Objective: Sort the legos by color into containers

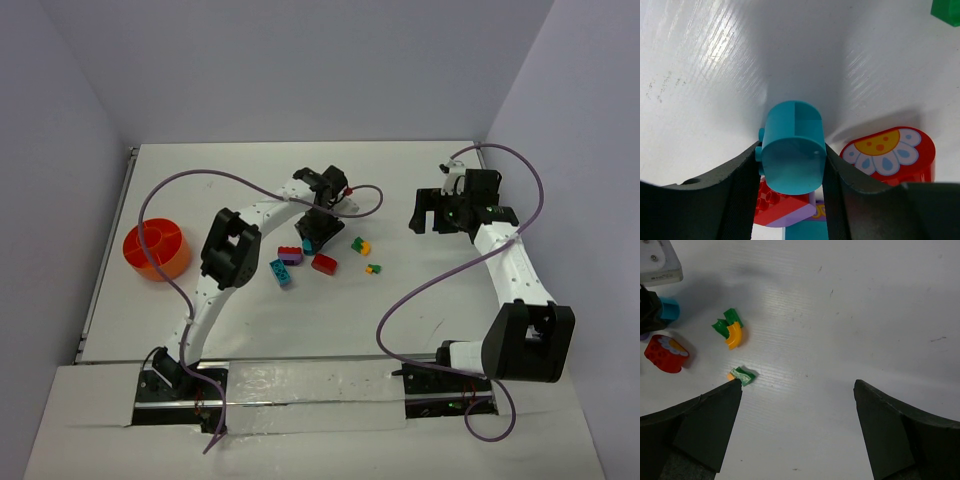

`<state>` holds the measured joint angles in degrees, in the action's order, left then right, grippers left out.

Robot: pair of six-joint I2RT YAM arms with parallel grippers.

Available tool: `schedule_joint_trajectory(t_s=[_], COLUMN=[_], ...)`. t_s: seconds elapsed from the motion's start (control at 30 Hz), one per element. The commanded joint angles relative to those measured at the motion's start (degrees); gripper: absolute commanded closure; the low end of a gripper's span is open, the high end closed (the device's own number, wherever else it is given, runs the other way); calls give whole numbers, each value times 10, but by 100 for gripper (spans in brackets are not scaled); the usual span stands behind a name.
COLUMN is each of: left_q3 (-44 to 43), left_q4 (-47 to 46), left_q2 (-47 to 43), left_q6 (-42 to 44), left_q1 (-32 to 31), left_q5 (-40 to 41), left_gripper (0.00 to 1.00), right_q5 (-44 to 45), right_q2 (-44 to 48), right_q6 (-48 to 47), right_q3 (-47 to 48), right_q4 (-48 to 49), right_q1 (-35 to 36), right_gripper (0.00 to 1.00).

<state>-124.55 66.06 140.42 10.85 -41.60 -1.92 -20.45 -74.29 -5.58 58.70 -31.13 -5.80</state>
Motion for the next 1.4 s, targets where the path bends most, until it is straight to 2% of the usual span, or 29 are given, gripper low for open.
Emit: schedule_joint_trajectory(t_s=[0.0,0.1,0.17,0.23,0.37,0.47,0.53,0.7,0.87,0.97,1.03,1.1,1.37], left_q3=[-18,4,24,74,188,274,332,506,726,779,803,822,846], left_q4=[1,-39,-71,-142,-270,-333,-346,-420,-588,-600,-613,-631,-665], left_q2=[-22,-69,-119,-199,-354,-457,-523,-677,-869,-909,-916,-926,-894], left_q6=[-3,-12,-23,-51,-122,-164,-165,-161,-135,-140,-146,-146,-140], left_q1=[-7,-5,2,19,90,142,175,300,393,439,503,539,640], left_q5=[10,10,5,-12,-47,-7,-9,-77,-64,-102,-143,-172,-162], left_gripper=[64,80,99,100,100,100,100,100,100,100,100,100,100], right_q5=[-7,-8,-8,-8,-13,-13,-14,-19,-27,-28,-28,-27,-23], right_q2=[-1,0,-1,-1,-4,-8,-10,-13,-18,-19,-19,-18,-16], right_q6=[2,2,1,1,-3,-7,-9,-9,-5,-4,-4,-3,-2], right_q3=[3,5,6,8,14,17,18,22,19,15,14,13,-1], right_q4=[10,9,8,8,4,0,1,4,10,13,15,15,32], right_q1=[-3,-3,-3,-3,-3,-2,-3,-2,0,2,4,4,5], right_gripper=[0,0,0,0,0,0,0,0,0,0,0,0,0])
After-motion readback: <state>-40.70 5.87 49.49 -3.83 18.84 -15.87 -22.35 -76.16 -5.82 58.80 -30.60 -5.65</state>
